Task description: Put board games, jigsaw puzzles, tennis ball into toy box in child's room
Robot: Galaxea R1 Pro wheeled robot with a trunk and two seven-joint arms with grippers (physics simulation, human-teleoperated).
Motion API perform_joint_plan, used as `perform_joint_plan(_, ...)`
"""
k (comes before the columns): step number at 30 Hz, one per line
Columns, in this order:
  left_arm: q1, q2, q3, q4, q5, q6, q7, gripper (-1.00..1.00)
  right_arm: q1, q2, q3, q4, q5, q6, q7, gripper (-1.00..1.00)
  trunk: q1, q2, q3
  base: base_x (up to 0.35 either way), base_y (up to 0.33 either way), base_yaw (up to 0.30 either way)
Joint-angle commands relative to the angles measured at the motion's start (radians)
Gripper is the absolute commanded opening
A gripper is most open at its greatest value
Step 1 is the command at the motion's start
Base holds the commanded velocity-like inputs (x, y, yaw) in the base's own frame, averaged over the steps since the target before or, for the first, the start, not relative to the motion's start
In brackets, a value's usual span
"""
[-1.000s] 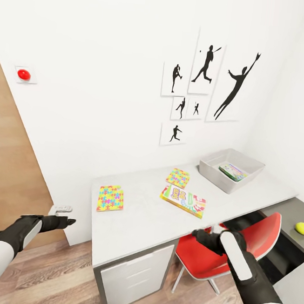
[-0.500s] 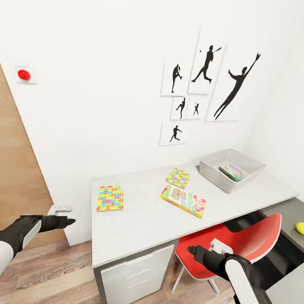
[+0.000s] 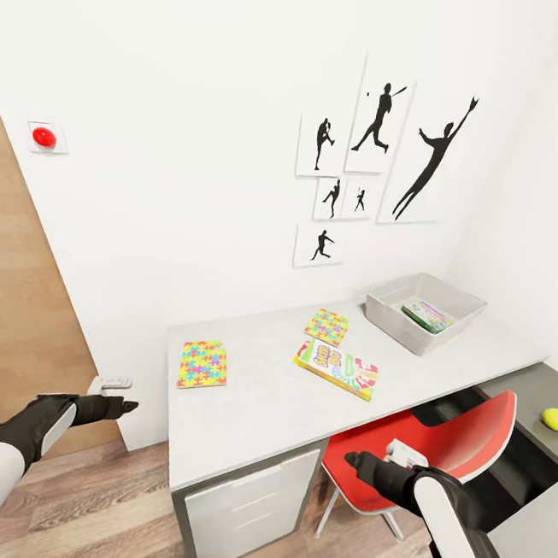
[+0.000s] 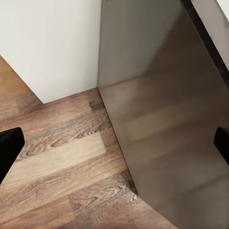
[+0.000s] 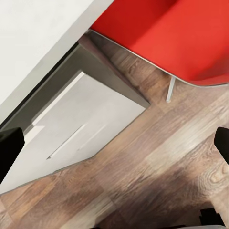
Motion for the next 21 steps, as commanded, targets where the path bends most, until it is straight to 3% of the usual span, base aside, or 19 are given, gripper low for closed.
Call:
perform_joint_plan(1, -0.001, -0.001, 0.005, -0.001, 0.006, 0.01, -0.003, 1.0, -0.001, -0.001, 0.002, -0.001, -0.009, 0.0, -0.01, 1.0, 0.0, -0.001, -0.001, 0.0, 0.0, 0.0)
perform_joint_plan(21, -0.001, -0.005, 0.0, -0.001, 0.006, 0.009, -0.003, 1.0, -0.001, 0.001, 0.003, 0.002, -0.007, 0.0, -0.011, 1.0, 0.0, -0.001, -0.001, 0.0, 0.0, 0.0)
